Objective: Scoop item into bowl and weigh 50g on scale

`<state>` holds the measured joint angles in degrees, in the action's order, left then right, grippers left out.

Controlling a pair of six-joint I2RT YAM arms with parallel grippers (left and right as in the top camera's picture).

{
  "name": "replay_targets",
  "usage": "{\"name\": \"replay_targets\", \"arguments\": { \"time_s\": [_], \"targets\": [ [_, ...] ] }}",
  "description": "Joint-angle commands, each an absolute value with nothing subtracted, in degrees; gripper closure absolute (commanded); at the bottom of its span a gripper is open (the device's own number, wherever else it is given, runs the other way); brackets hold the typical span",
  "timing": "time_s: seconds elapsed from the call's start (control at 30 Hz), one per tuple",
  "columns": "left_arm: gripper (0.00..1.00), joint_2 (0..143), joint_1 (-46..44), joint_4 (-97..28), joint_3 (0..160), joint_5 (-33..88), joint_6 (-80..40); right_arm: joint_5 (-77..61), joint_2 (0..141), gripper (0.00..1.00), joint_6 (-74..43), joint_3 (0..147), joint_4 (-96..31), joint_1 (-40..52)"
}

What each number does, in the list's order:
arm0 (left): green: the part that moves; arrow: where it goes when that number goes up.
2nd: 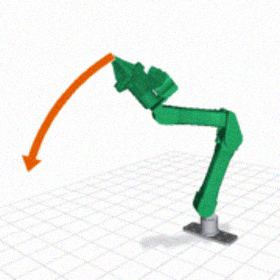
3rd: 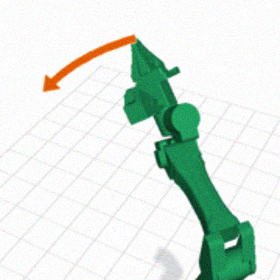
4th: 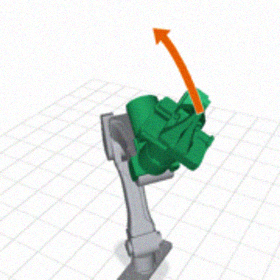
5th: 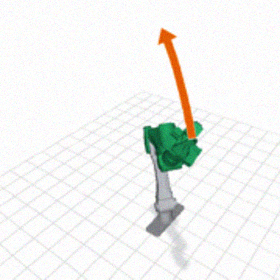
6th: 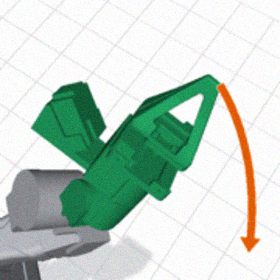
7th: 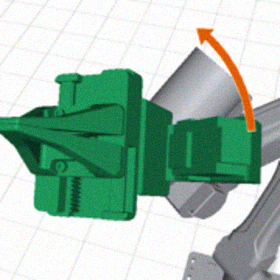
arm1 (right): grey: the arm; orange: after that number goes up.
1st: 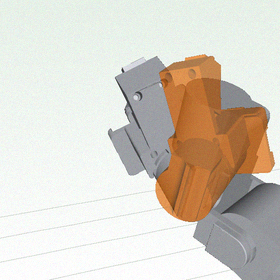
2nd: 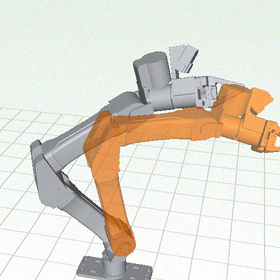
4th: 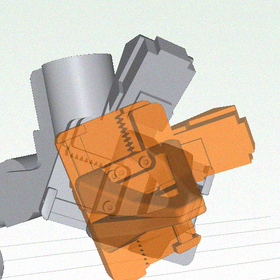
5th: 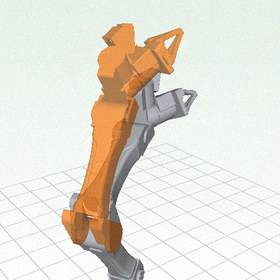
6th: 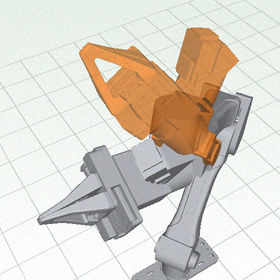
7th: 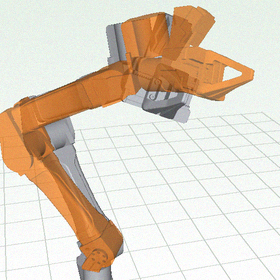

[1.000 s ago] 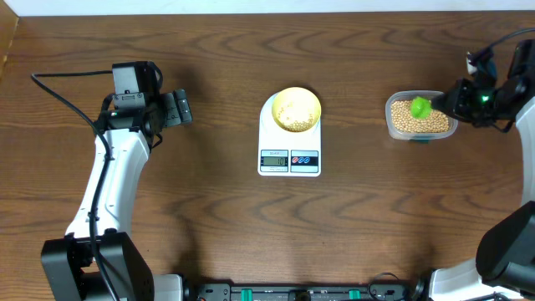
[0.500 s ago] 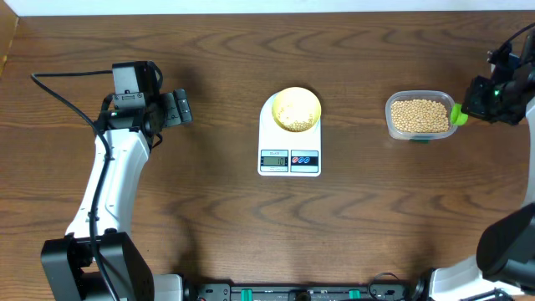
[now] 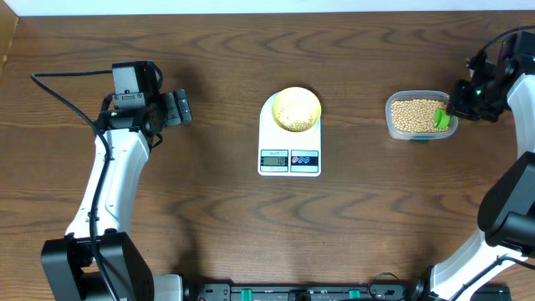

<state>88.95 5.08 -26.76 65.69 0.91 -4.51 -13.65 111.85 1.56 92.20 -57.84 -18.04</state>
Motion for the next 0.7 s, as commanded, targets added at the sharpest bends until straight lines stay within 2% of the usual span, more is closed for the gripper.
{"name": "replay_targets", "arguments": {
  "time_s": [0.0, 0.3, 0.67],
  "targets": [
    [0.02, 89.76, 5.08, -26.87, 65.76, -0.05, -5.04, -15.07, 114.24, 0.99, 3.53, 92.92, -57.21, -18.28],
    [0.02, 89.76, 5.08, -26.87, 65.73, -0.05, -5.04, -16.10, 120.20, 0.99, 4.14, 92.92, -56.29, -18.94],
    [0.02, 89.76, 5.08, -26.87, 65.73, -0.05, -5.04, -31.97, 121.05, 0.99, 7.40, 92.92, -56.21, -22.79]
  ]
}}
